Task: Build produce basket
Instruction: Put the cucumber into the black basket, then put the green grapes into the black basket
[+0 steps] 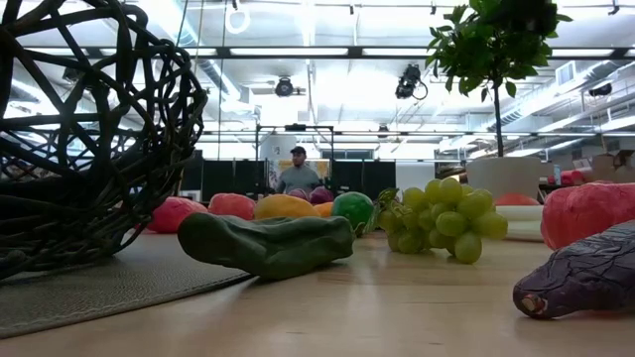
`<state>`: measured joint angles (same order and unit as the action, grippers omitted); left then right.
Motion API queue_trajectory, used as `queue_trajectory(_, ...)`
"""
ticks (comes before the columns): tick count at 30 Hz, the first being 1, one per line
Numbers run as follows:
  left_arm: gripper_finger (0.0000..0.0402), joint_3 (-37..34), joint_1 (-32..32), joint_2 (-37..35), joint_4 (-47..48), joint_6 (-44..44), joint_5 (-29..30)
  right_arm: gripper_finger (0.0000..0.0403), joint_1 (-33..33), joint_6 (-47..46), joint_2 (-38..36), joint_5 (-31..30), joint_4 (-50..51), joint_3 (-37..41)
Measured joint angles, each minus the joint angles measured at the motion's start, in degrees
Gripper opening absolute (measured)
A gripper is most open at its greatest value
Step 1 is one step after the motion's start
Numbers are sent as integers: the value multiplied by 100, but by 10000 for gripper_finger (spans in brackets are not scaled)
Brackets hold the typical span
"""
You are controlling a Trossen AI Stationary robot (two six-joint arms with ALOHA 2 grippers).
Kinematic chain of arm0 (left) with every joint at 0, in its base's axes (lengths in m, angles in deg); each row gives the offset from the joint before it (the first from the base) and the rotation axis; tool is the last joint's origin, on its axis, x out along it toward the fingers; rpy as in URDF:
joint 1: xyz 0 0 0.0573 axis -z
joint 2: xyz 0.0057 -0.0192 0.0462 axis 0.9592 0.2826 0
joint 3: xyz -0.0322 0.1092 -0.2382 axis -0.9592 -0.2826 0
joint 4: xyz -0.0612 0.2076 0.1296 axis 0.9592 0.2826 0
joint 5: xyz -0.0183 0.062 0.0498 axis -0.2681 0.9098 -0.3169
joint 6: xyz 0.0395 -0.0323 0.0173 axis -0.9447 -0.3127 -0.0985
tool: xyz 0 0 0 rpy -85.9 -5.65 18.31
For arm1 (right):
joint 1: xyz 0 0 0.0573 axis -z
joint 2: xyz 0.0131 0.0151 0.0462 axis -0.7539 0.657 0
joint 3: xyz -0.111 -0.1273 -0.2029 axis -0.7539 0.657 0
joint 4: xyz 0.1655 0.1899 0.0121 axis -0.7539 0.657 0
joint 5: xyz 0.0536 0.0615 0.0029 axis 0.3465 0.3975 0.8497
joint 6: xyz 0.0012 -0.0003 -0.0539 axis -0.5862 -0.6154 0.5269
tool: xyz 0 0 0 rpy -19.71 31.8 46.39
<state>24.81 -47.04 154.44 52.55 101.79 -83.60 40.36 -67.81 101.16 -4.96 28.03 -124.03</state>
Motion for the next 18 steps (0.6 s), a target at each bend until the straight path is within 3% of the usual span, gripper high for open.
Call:
queue_trajectory(6, 167, -611, 332, 2, -96, 1670, -45, 252, -307, 25, -41, 260, 377, 0)
queue_trajectory(12, 215, -979, 464, 2, -793, 1963, -65, 252, -733, -16, -212, 248, 854, 0)
queue_trajectory(18, 267, -993, 295, 2, -838, 1952, -101, 252, -1087, -364, -487, 108, 1269, 0)
